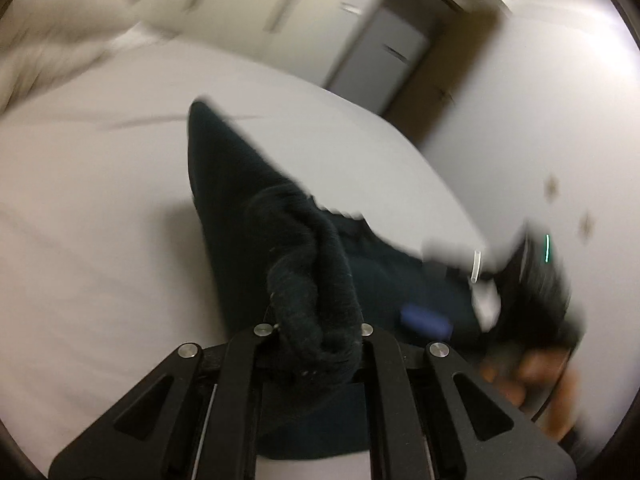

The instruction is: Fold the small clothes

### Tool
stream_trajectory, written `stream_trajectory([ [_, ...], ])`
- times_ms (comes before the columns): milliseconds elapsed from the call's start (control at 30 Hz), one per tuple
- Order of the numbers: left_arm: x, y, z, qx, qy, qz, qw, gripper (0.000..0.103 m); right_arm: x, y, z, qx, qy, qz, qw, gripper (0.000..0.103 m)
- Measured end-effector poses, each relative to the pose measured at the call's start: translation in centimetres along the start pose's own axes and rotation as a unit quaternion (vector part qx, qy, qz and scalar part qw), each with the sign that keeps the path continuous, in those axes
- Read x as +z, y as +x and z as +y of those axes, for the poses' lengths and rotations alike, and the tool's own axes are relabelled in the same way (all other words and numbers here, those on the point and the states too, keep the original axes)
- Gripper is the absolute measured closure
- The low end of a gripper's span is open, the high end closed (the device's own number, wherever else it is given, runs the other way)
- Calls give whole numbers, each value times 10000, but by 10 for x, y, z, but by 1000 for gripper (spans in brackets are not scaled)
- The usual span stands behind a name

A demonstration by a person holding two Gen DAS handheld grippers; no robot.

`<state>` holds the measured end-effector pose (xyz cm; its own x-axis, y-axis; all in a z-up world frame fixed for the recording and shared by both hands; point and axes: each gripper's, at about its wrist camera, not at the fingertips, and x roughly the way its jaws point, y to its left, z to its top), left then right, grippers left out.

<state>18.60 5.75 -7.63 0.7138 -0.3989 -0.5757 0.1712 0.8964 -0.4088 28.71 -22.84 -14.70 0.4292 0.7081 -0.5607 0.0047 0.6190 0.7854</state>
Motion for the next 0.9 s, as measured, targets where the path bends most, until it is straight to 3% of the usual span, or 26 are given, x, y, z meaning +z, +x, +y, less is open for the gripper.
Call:
stream_trajectory([
  [100,-26,17,-26,99,538,151,9984,95,15,15,-11,420,489,436,9970,3],
  [233,-45,32,-35,189,833,318,9958,95,19,43,-5,313,312,822,9956,3],
  [333,-47,37,-32,202,894,369,9951,95,25,52,4,321,230,814,9959,6],
  [400,-48,36,-31,191,917,356,9950,95,30,59,7,116,146,800,9966,19],
  [467,-52,31,-34,198,975,311,9946,95,32,69,3,-129,275,909,9954,25],
  [700,-61,21,-35,301,1231,329,9914,95,26,80,7,-567,-46,933,9940,80],
  [767,-63,18,-41,307,1263,350,9909,95,27,74,10,-638,-136,811,9946,89],
  [900,-62,19,-55,239,1444,373,9885,95,29,51,14,-713,-465,574,9947,90],
])
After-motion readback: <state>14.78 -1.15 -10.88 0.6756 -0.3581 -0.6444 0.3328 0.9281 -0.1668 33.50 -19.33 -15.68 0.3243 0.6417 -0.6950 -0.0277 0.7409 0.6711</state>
